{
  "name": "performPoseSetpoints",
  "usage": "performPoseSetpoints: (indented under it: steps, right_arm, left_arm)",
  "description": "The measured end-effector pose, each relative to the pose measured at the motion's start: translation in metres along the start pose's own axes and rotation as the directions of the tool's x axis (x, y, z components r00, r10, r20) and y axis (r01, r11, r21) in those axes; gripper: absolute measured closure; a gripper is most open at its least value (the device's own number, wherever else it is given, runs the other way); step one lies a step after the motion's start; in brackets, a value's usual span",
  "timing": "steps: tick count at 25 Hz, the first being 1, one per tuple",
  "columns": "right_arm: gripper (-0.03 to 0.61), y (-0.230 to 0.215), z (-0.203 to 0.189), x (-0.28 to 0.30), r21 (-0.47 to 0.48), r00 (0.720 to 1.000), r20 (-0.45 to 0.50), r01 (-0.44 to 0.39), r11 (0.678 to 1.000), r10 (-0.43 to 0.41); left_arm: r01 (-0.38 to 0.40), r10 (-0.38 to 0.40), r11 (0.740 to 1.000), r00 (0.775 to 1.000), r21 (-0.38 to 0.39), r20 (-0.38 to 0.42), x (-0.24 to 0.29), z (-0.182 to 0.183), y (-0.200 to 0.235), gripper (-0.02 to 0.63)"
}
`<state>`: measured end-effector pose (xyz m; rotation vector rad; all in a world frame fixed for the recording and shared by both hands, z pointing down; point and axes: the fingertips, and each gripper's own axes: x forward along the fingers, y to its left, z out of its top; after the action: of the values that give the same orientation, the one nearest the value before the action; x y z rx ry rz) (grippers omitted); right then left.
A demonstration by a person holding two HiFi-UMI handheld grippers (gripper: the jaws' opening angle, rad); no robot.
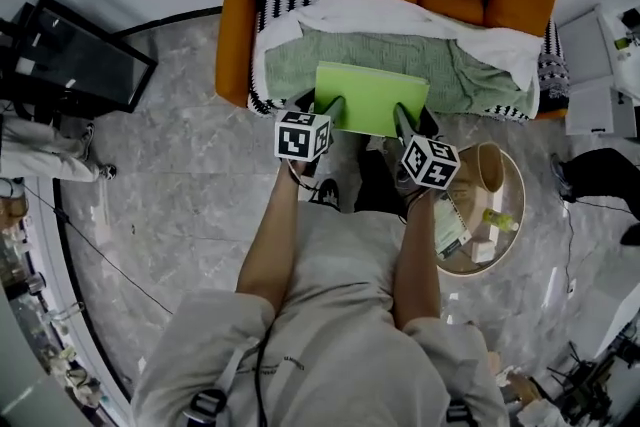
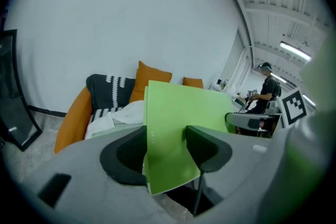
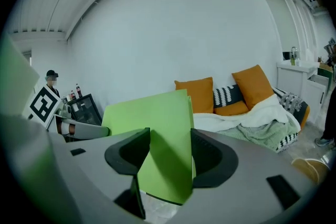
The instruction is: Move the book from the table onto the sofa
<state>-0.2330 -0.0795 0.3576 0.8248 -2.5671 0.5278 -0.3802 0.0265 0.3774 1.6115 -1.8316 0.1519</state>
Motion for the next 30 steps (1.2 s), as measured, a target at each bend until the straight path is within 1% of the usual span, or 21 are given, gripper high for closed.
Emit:
performPoseSetpoints:
  steps: [4, 8, 12, 17, 23, 28, 30]
  right_arm:
    - [0.344, 0.015, 0.016, 0.037, -0.036, 0.998, -0.013, -0.060, 0.998, 0.060]
    - [0.344, 0.029, 0.027, 0.073, -0.038, 0.992, -0.028, -0.124, 0.992, 0.123]
    - [0.344, 0.033, 0.037, 0.110, -0.049, 0.983, -0.055, -0.177, 0.983, 0.175]
    - [0.344, 0.039, 0.052, 0.156, -0.042, 0.966, -0.101, -0.243, 0.969, 0.238]
    - [0.344, 0.013, 0.069, 0.211, -0.025, 0.944, -0.145, -0.302, 0.953, 0.296]
    - [0.344, -0.011, 0.071, 0.251, 0.004, 0.930, -0.190, -0.319, 0.948, 0.314]
    - [0.344, -0.021, 0.072, 0.265, 0.014, 0.927, -0.201, -0.322, 0.947, 0.318]
  left_arm:
    - [-0.051, 0.052, 0.998, 0.998, -0.041, 0.019, 0.003, 0.015, 0.030, 0.387]
    - [-0.113, 0.114, 0.992, 0.993, -0.059, 0.025, 0.005, 0.030, 0.058, 0.387]
    - [-0.177, 0.180, 0.980, 0.983, -0.094, 0.031, 0.016, 0.041, 0.081, 0.387]
    - [-0.238, 0.241, 0.963, 0.971, -0.129, 0.006, 0.030, 0.060, 0.107, 0.386]
    - [-0.286, 0.284, 0.945, 0.958, -0.157, -0.033, 0.076, 0.083, 0.120, 0.387]
    - [-0.311, 0.295, 0.931, 0.950, -0.193, -0.107, 0.117, 0.092, 0.131, 0.387]
    - [-0.318, 0.297, 0.928, 0.946, -0.194, -0.128, 0.133, 0.096, 0.133, 0.387]
